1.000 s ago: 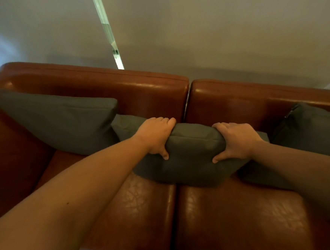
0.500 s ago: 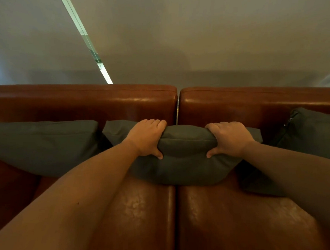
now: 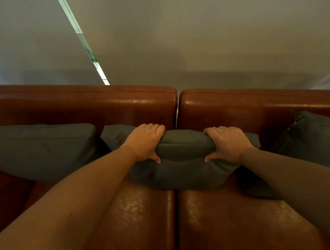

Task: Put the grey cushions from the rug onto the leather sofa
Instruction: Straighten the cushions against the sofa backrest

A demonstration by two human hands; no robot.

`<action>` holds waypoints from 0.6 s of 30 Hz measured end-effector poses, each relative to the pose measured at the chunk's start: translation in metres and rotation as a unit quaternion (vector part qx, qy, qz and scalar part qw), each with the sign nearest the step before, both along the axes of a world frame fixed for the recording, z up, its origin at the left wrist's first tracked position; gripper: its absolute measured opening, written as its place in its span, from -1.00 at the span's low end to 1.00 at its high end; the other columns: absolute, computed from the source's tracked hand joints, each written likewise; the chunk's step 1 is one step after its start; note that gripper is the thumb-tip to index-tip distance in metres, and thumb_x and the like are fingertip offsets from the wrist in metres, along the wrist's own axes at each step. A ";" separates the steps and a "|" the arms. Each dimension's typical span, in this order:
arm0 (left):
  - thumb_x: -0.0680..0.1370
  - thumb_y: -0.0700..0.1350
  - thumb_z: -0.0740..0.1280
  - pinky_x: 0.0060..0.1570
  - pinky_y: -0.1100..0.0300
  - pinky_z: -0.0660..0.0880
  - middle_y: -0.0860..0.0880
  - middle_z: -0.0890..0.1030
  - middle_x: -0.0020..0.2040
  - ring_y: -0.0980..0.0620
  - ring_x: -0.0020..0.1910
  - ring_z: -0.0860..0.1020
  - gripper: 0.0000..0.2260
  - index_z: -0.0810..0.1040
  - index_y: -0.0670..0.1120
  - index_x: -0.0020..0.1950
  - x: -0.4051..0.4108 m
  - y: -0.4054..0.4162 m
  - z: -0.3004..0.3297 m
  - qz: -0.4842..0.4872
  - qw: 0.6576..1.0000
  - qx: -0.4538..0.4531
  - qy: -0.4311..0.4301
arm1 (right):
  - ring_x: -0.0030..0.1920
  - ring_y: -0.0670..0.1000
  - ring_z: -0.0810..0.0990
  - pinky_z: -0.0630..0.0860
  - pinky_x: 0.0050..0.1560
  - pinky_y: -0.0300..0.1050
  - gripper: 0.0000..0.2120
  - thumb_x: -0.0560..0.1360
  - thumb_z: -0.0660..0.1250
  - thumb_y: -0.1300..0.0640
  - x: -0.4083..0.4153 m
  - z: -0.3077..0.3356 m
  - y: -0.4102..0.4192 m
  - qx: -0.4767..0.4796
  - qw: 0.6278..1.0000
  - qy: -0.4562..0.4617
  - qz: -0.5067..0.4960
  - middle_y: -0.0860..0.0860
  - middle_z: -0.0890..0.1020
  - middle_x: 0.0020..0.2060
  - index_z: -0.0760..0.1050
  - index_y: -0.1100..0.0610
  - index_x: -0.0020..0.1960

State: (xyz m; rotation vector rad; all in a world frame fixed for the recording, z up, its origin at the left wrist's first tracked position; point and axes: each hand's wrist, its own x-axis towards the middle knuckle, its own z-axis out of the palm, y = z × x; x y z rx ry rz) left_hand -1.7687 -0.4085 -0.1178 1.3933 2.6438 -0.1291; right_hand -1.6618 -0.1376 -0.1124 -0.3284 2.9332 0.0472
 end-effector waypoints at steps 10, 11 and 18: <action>0.11 0.39 0.52 0.15 0.10 0.41 -0.02 0.48 0.17 -0.01 0.11 0.46 -0.06 0.30 -0.05 0.32 0.000 -0.009 0.002 0.022 0.999 0.007 -0.044 | 0.14 -0.01 0.50 0.43 0.11 -0.07 0.03 0.15 0.32 -0.56 -0.002 0.004 0.007 -0.027 0.998 -0.049 -0.005 -0.06 0.52 0.22 0.24 0.00 0.43; 0.09 0.39 0.52 0.14 0.10 0.42 -0.01 0.49 0.17 0.00 0.11 0.47 -0.05 0.29 -0.03 0.33 -0.003 -0.012 0.005 0.030 0.998 0.009 -0.061 | 0.12 -0.01 0.53 0.46 0.08 -0.08 0.00 0.15 0.33 -0.57 -0.004 0.008 0.012 -0.038 0.997 -0.061 -0.010 -0.06 0.55 0.19 0.28 -0.01 0.40; 0.08 0.40 0.52 0.07 0.11 0.46 0.02 0.48 0.19 0.03 0.12 0.46 -0.05 0.27 0.03 0.32 -0.019 -0.036 0.020 0.080 0.990 -0.005 -0.114 | 0.05 -0.02 0.57 0.51 0.06 -0.06 -0.11 0.18 0.37 -0.52 -0.001 0.020 0.033 -0.077 0.990 -0.109 -0.040 -0.07 0.59 0.12 0.37 -0.02 0.34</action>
